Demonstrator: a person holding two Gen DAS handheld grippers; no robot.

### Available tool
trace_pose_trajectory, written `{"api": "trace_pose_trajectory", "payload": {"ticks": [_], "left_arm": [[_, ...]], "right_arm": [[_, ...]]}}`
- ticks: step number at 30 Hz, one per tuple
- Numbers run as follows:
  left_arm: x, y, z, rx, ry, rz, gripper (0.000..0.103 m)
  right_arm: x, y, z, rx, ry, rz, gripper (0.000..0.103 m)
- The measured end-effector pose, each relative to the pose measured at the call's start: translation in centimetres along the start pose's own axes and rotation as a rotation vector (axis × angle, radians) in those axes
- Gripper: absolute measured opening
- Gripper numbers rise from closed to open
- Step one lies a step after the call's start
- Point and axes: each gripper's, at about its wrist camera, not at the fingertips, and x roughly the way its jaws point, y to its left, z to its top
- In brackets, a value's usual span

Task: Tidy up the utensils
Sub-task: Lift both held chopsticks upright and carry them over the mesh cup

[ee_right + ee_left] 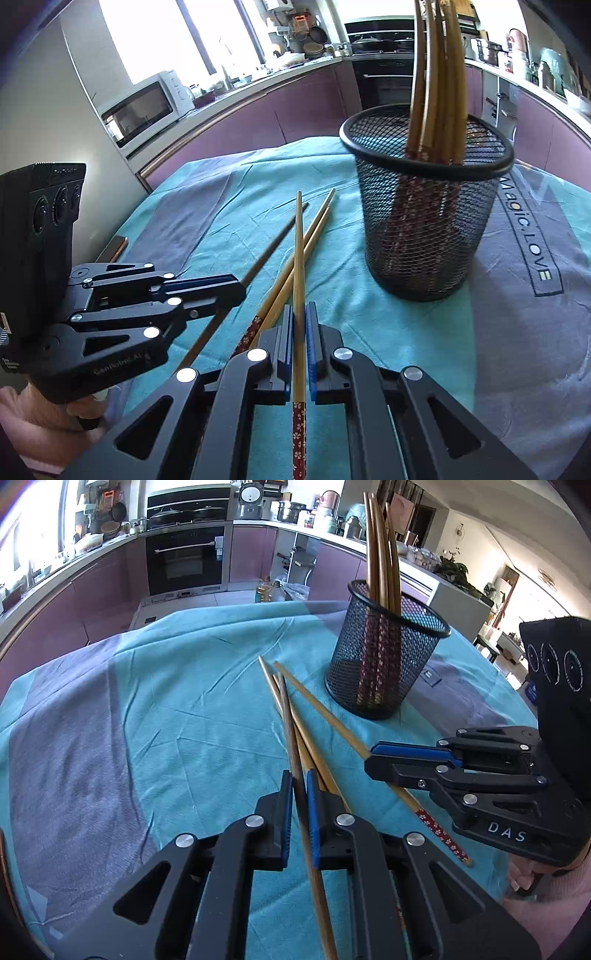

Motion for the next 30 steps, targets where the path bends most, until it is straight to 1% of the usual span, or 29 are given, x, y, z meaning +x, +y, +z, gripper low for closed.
{"api": "trace_pose_trajectory", "payload": {"ticks": [7,9,12,15,17,19,23,30], "left_arm": [[1.0,-0.1,-0.4,0.018,0.037,-0.012,0.009],[1.2,0.1,-0.4,0.014,0.046,-0.008,0.009],[1.6,0.2,-0.3,0.015,0.058,-0.026,0.013],[1.8,0.3,0.0,0.011,0.063,-0.03,0.012],[1.8,0.3,0.2,0.005,0.058,-0.019,0.01],[1.5,0.3,0.3,0.001,0.047,-0.02,0.009],[-0.2,0.0,1.0,0.009,0.0,-0.035,0.008],[-4.3,-0.8,2.8,0.034,-0.098,-0.092,0.007]], "right_arm": [[1.2,0.2,0.1,-0.016,0.04,-0.01,0.006],[1.6,0.4,0.2,-0.019,0.048,-0.02,0.007],[2.0,0.3,0.3,-0.018,0.053,-0.018,0.008],[2.1,0.5,0.6,-0.022,0.048,-0.021,0.006],[1.8,0.4,0.6,-0.019,0.041,-0.014,0.006],[1.2,0.2,0.5,-0.015,0.024,-0.006,0.006],[-0.9,0.1,1.0,-0.015,-0.031,0.01,0.006],[-5.8,-0.4,2.0,-0.004,-0.161,0.039,0.006]]}}
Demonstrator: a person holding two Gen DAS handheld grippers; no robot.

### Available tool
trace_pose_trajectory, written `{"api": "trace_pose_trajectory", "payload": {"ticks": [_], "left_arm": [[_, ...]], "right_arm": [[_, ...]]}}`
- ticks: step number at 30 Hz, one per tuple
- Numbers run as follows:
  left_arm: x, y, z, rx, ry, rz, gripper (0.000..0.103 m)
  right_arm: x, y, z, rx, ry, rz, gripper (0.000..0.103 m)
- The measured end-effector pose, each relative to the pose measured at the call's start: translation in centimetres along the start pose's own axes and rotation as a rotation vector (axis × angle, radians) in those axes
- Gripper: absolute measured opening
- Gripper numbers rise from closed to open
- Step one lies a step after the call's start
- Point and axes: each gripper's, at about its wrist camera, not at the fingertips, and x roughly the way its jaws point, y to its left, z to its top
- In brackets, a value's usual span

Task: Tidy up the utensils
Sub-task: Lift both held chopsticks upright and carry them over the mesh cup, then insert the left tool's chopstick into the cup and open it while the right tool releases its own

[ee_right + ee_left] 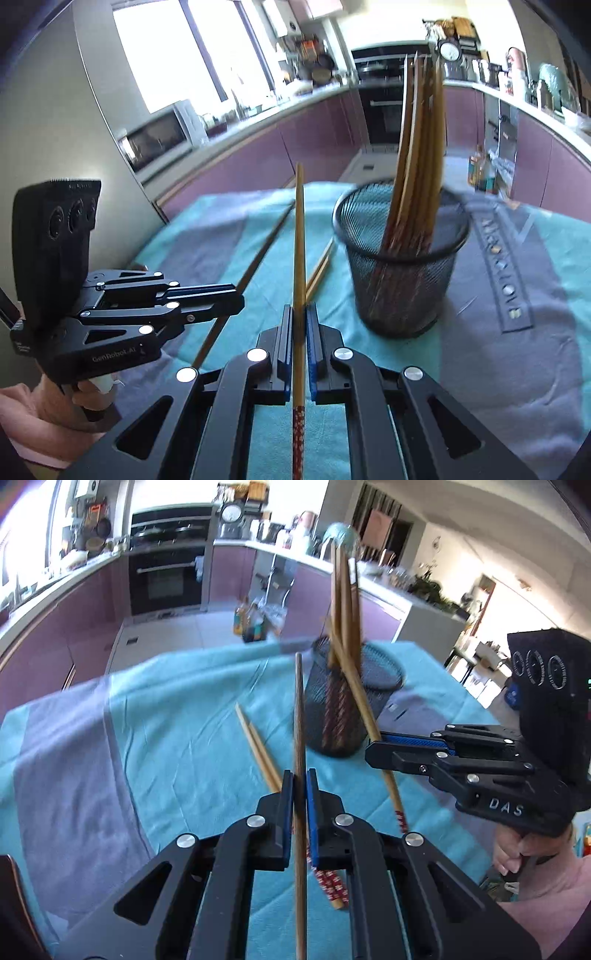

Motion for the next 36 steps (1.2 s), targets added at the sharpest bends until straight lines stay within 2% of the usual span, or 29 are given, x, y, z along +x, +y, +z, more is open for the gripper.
{"api": "trace_pose_trajectory", "payload": {"ticks": [6,15,26,34,36], "left_arm": [[-2.6,-0.4,1.4,0.011,-0.06,-0.048,0.007],[-6.6,-1.4,3.6,0.017,-0.173,-0.101,0.007],[-9.1,-2.8,8.6,-0.002,-0.293,-0.127,0.007],[-10.9,-5.1,11.9,0.041,-0.385,-0.101,0.007],[-10.9,-6.0,12.9,0.061,-0.405,-0.073,0.007]], "right_arm": [[-3.0,-0.5,1.2,0.007,-0.086,0.005,0.006],[-5.5,-1.4,3.0,0.007,-0.169,0.005,0.006],[-7.3,-2.1,6.7,-0.023,-0.27,-0.045,0.006],[-7.9,-3.3,9.1,-0.006,-0.338,-0.075,0.006],[-7.6,-3.7,9.3,0.001,-0.34,-0.081,0.006]]}}
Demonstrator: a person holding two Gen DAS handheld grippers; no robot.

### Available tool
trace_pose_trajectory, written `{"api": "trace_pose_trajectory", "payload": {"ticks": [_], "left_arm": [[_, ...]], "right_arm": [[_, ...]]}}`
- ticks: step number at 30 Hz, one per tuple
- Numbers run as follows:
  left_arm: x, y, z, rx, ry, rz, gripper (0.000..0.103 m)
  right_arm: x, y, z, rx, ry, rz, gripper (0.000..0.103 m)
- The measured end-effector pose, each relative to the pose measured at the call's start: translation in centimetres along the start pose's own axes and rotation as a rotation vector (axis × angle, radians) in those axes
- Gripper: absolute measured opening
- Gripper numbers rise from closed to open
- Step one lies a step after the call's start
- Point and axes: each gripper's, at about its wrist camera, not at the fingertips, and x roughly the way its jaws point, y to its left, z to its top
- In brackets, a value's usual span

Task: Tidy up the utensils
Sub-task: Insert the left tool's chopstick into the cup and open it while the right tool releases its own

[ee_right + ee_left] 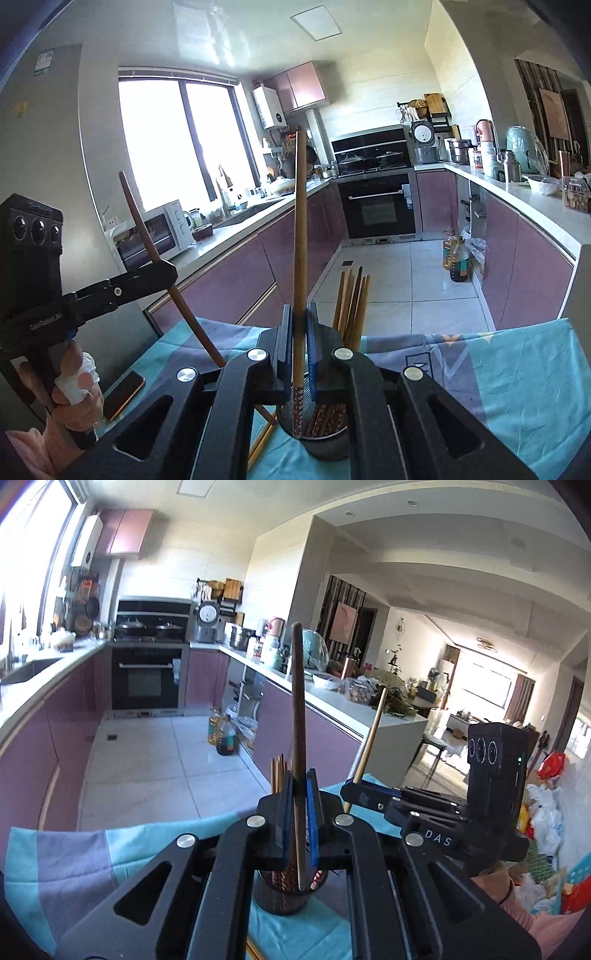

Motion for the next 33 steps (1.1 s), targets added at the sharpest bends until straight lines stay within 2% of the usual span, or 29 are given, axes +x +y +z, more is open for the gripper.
{"api": "trace_pose_trajectory", "payload": {"ticks": [3,7,15,21,29,33], "left_arm": [[0.9,-1.0,0.1,0.035,0.007,0.028,0.007],[2.9,-1.6,-0.7,0.056,0.065,0.06,0.007],[6.9,-1.8,-3.3,0.091,0.24,0.073,0.007],[9.5,-0.2,-3.9,0.078,0.31,0.061,0.007],[12.4,1.5,-3.6,0.044,0.338,0.073,0.008],[12.5,2.1,-3.9,0.032,0.336,0.069,0.008]], "right_arm": [[1.1,-0.2,-0.1,0.003,0.014,-0.018,0.006],[2.7,-0.8,-0.8,0.008,0.055,-0.034,0.006],[4.8,-1.5,-2.7,0.013,0.161,-0.045,0.006],[5.6,-1.6,-3.7,0.021,0.22,-0.063,0.006],[6.8,-2.2,-4.1,0.045,0.245,-0.082,0.008],[6.9,-2.2,-4.1,0.047,0.245,-0.082,0.008]]}}
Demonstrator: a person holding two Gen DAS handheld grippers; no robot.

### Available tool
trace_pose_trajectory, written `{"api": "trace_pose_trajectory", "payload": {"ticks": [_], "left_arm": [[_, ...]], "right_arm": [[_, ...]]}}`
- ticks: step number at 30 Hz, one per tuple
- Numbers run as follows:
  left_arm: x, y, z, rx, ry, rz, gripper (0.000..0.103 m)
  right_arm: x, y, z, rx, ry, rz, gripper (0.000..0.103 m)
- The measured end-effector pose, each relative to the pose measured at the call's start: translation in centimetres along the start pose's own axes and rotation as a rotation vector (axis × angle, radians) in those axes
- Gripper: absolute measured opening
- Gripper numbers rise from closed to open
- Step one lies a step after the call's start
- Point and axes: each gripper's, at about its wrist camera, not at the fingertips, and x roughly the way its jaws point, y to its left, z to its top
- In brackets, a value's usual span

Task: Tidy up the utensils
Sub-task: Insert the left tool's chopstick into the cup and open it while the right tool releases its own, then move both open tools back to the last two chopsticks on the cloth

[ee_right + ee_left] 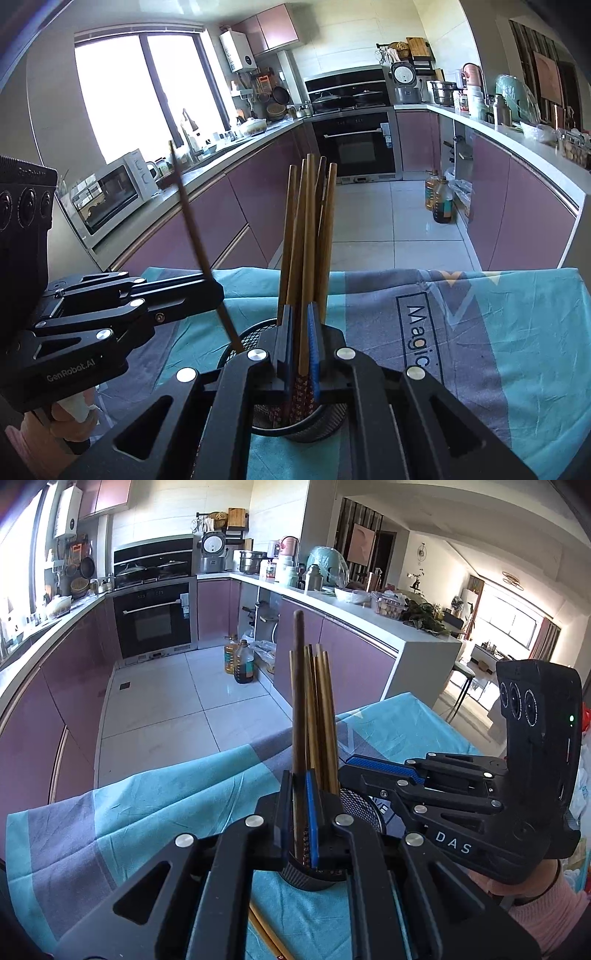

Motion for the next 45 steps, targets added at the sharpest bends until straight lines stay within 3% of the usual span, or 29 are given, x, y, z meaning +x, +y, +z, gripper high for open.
{"api": "trace_pose_trajectory", "payload": {"ticks": [5,10,13,16,20,25,32,36,45], "left_arm": [[-0.5,0.6,-0.8,-0.035,-0.019,0.002,0.014],[-2.2,1.7,-2.4,-0.06,-0.067,0.026,0.019],[-4.0,1.9,-3.7,-0.058,-0.115,0.056,0.029],[-5.9,2.1,-5.2,-0.05,-0.162,0.086,0.038],[-8.0,2.3,-7.4,-0.048,-0.202,0.127,0.056],[-9.5,3.2,-10.4,-0.064,-0.217,0.176,0.074],[-10.2,4.8,-14.5,-0.108,-0.2,0.228,0.096],[-9.8,5.5,-15.7,-0.147,-0.17,0.228,0.097],[-8.5,5.5,-17.3,-0.155,-0.118,0.311,0.097]], "right_arm": [[-0.4,0.2,-0.2,-0.004,-0.012,0.008,0.009],[-1.6,0.8,-0.8,-0.019,-0.038,0.024,0.02],[-2.7,1.6,-1.2,-0.04,-0.055,0.049,0.022],[-4.0,2.8,-2.1,-0.072,-0.072,0.085,0.035],[-4.7,4.5,-3.7,-0.122,-0.061,0.13,0.04],[-3.9,6.2,-5.9,-0.154,-0.01,0.148,0.05],[-0.9,6.6,-8.8,-0.124,0.1,0.147,0.052],[0.5,6.9,-10.4,-0.116,0.155,0.133,0.054],[2.6,7.7,-12.2,-0.121,0.218,0.086,0.057]]}}
